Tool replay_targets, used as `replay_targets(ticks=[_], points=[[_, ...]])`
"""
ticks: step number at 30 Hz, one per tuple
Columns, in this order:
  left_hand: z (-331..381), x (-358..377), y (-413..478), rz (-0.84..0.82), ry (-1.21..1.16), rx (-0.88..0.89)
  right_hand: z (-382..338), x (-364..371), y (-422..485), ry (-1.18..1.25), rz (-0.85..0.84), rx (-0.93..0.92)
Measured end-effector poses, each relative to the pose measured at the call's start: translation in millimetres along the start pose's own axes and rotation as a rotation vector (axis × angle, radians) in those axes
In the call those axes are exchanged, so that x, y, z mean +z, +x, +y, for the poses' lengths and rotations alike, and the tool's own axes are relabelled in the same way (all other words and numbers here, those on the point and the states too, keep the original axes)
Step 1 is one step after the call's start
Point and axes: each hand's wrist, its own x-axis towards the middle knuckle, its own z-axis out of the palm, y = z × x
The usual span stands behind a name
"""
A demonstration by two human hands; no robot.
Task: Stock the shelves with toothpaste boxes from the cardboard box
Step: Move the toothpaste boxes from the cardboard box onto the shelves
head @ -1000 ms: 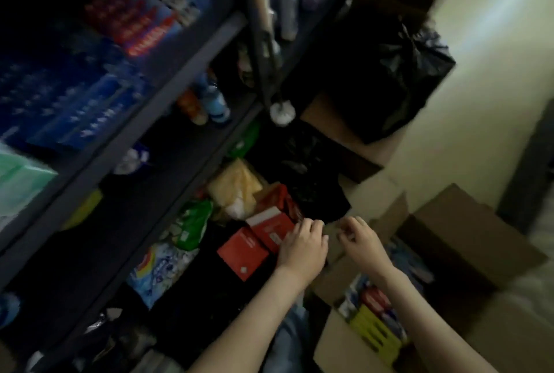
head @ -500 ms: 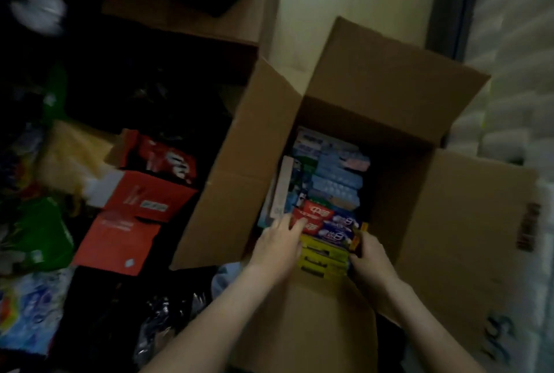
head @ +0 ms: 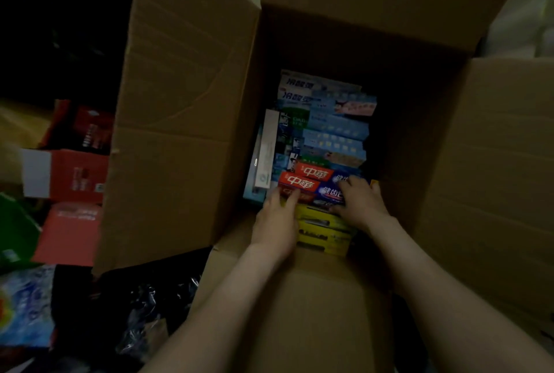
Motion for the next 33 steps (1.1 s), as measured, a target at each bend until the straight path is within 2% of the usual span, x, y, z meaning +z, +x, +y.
replay_targets(ticks=[3,6,10,13,16,19,21,24,33], points=[[4,-2,-10,0.032,0.121,0.033,-2,-9,-22,0.081,0.045,-0.042],[22,-35,-48,0.101,0.295,0.132,-12,-57,-73,0.192,0.05,-0.074],[35,-85,-104,0.357,0.504,0.323,-35,-133,-142,0.351,-0.097,-0.159],[35,-132,-148,0.491,0.502,0.42,-62,-182,-193,0.369,-0.191,-0.207],[33,-183,-195,0.596,0.461,0.456,-93,-224,-240,0.311,-0.104,-0.266],[20,-227,-245,0.672,0.403,0.428,-123,-257,-276,0.31,0.063,-0.282],[6,-257,-278,0.751,0.391,0.391,-146,-280,-299,0.428,0.135,-0.261],[-21,-303,-326,0.823,0.397,0.342,-195,-312,-336,0.507,0.131,-0.326],[-115,-406,-467,1.071,0.39,0.116,-376,-383,-428,0.331,0.246,-0.585]])
